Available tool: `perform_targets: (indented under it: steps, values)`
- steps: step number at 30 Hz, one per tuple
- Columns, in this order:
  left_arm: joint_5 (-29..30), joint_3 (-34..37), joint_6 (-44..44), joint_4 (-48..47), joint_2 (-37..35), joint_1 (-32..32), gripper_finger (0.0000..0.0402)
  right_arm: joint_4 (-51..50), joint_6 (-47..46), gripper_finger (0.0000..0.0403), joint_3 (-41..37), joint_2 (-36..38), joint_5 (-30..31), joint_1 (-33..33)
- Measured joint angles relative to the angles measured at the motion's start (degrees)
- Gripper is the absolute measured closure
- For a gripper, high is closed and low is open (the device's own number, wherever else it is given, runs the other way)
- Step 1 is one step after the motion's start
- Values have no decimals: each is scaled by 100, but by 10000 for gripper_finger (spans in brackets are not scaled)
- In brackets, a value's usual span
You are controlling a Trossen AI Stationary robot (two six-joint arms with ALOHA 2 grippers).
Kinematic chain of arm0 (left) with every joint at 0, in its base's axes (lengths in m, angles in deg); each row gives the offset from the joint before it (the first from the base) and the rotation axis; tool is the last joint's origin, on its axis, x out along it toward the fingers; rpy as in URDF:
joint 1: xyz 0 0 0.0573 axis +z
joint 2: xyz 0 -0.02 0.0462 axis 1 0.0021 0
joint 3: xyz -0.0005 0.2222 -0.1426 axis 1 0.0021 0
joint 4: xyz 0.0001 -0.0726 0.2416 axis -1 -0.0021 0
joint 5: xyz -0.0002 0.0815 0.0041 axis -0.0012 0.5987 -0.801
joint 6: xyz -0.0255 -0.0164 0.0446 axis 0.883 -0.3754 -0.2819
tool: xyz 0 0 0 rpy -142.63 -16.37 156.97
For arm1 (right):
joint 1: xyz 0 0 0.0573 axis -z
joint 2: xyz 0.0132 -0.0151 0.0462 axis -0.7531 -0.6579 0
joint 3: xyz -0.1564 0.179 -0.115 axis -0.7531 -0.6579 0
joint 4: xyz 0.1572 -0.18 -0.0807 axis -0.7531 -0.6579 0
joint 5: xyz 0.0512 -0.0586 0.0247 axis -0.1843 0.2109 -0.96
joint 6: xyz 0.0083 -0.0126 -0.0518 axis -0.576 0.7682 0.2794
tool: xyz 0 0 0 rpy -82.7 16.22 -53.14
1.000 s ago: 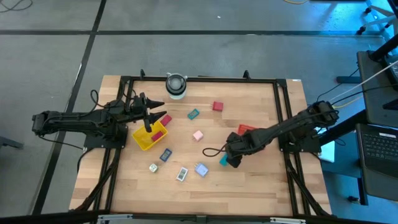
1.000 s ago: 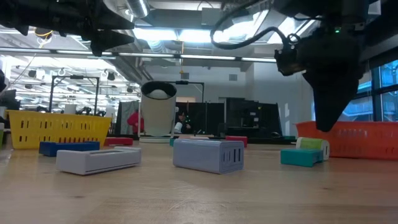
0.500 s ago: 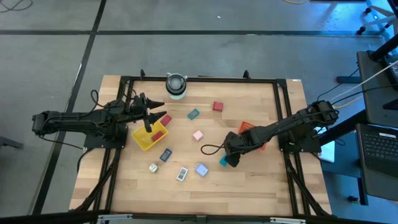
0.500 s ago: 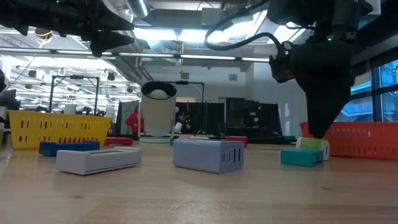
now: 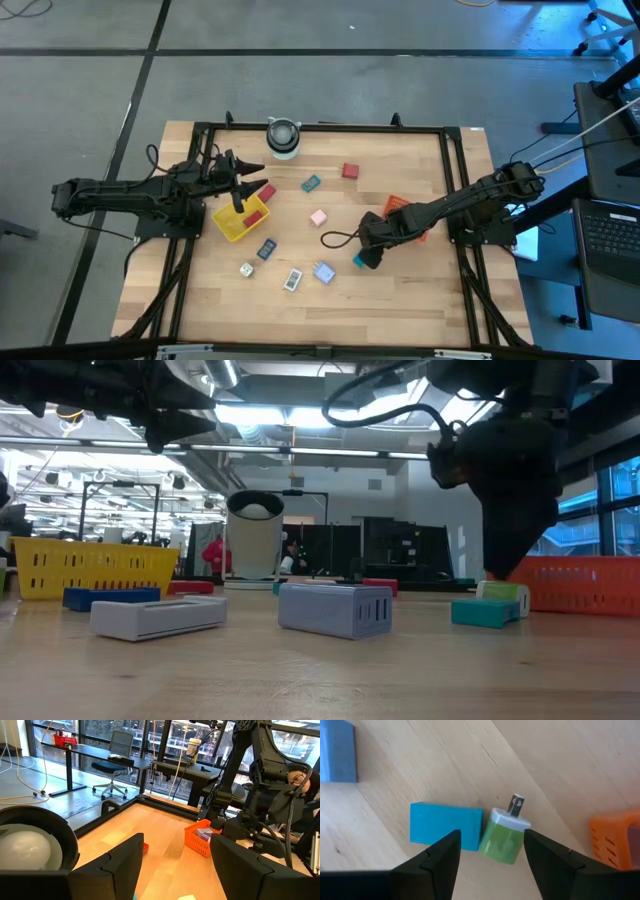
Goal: Pick & Place Office items
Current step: Put the right green charger adapter into the orange basket
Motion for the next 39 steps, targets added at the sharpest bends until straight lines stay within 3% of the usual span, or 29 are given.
perform_targets:
  steps: [29,39]
  values:
    - [-2,1,35,-67,-1,-1,176,864,78,189,-670,-16,-107,63]
    - [-2,0,43,-65,-1,0,176,876,140,278,-667,-14,-211,63]
